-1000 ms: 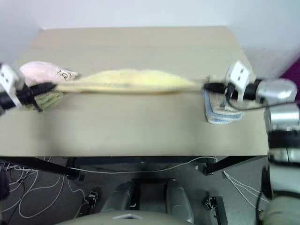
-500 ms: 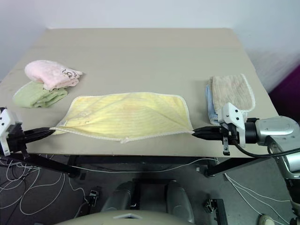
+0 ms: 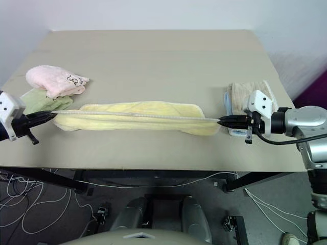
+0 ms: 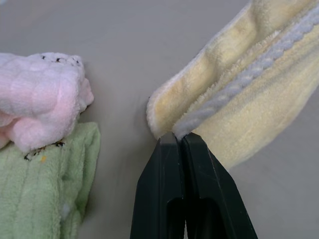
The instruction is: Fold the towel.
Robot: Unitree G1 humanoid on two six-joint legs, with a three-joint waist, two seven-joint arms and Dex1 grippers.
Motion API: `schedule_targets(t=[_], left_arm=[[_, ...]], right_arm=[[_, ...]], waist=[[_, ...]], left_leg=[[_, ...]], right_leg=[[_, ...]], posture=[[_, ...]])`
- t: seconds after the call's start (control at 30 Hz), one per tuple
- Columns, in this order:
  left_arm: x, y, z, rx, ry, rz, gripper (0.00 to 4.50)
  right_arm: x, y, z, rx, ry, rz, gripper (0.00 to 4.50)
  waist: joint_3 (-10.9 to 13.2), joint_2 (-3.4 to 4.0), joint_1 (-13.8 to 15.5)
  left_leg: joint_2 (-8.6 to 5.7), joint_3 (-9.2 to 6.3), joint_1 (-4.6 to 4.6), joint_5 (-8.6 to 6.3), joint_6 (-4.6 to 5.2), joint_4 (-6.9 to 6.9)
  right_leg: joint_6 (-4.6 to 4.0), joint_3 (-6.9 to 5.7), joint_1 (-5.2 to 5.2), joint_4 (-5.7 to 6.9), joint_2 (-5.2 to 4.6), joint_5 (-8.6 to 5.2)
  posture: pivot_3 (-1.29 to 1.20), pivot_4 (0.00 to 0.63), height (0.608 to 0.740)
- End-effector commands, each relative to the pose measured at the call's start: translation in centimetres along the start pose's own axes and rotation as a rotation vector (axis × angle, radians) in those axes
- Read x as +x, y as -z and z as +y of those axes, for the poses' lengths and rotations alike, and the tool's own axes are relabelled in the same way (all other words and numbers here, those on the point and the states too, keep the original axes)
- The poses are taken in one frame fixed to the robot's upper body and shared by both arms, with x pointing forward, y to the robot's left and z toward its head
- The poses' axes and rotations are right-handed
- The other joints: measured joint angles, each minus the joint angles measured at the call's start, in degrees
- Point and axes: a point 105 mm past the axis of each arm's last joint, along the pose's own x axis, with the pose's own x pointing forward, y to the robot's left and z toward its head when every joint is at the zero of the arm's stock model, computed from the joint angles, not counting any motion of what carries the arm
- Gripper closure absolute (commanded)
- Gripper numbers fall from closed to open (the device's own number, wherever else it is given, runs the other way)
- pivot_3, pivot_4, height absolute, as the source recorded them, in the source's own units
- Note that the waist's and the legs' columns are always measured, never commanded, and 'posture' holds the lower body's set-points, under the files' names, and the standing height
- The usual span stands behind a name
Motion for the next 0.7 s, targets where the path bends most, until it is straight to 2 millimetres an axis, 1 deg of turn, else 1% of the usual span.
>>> schedule_targets(t=[0.03, 0.13, 0.23, 0.3, 0.5, 0.6, 0.7], left_arm=[[0.2, -0.1, 0.8, 0.035, -0.033, 0.008, 4.50], [1.0, 0.7, 1.1, 0.068, -0.053, 0.046, 4.50], [2.4, 1.5, 1.1, 0.107, -0.062, 0.085, 4.50], [3.2, 1.7, 1.3, 0.135, -0.074, 0.101, 4.50], [5.7, 1.4, 2.7, 0.193, -0.157, 0.122, 4.50], [6.5, 1.2, 3.2, 0.211, -0.180, 0.133, 4.50], [7.3, 1.3, 3.3, 0.219, -0.181, 0.149, 4.50]], right_arm=[[0.1, -0.2, -1.5, -0.041, 0.063, -0.002, 4.46], [0.7, 0.2, -2.8, -0.061, 0.110, 0.019, 4.46], [1.5, 0.5, -4.3, -0.071, 0.150, 0.027, 4.46], [1.9, 0.7, -5.1, -0.075, 0.165, 0.037, 4.46], [3.6, 1.0, -7.7, -0.083, 0.213, 0.065, 4.46], [4.3, 1.4, -8.4, -0.079, 0.224, 0.085, 4.46], [5.1, 2.0, -8.9, -0.070, 0.238, 0.108, 4.46]], waist=[[0.0, 0.00, 0.0], [0.0, 0.00, 0.0], [0.0, 0.00, 0.1], [0.0, 0.00, 0.1], [0.0, -0.01, 0.0], [0.0, -0.01, 0.0], [0.0, -0.01, -0.1]], left_leg=[[-0.01, 0.01, 0.00, 0.00, 0.00, 0.01], [-0.01, 0.01, 0.00, 0.00, 0.00, 0.02], [-0.02, 0.02, 0.00, 0.00, 0.00, 0.06], [-0.04, 0.03, -0.02, 0.01, 0.00, 0.07], [-0.07, 0.03, -0.04, 0.01, 0.00, 0.09], [-0.08, 0.03, -0.05, 0.02, 0.00, 0.09], [-0.08, 0.03, -0.06, 0.03, 0.00, 0.09]], right_leg=[[0.00, 0.01, 0.00, 0.00, 0.00, 0.00], [0.00, 0.00, -0.01, 0.01, 0.01, 0.00], [0.01, 0.00, -0.01, 0.06, 0.05, 0.01], [0.01, 0.00, -0.02, 0.06, 0.10, 0.01], [0.02, -0.02, -0.06, 0.10, 0.15, 0.01], [0.02, -0.02, -0.08, 0.13, 0.17, 0.01], [0.02, -0.02, -0.09, 0.15, 0.18, 0.01]], posture=[[0.00, 0.150, 0.740], [0.00, 0.150, 0.740], [0.00, 0.150, 0.740], [0.00, 0.150, 0.740], [0.00, 0.150, 0.740], [0.00, 0.150, 0.740], [0.00, 0.150, 0.740]])
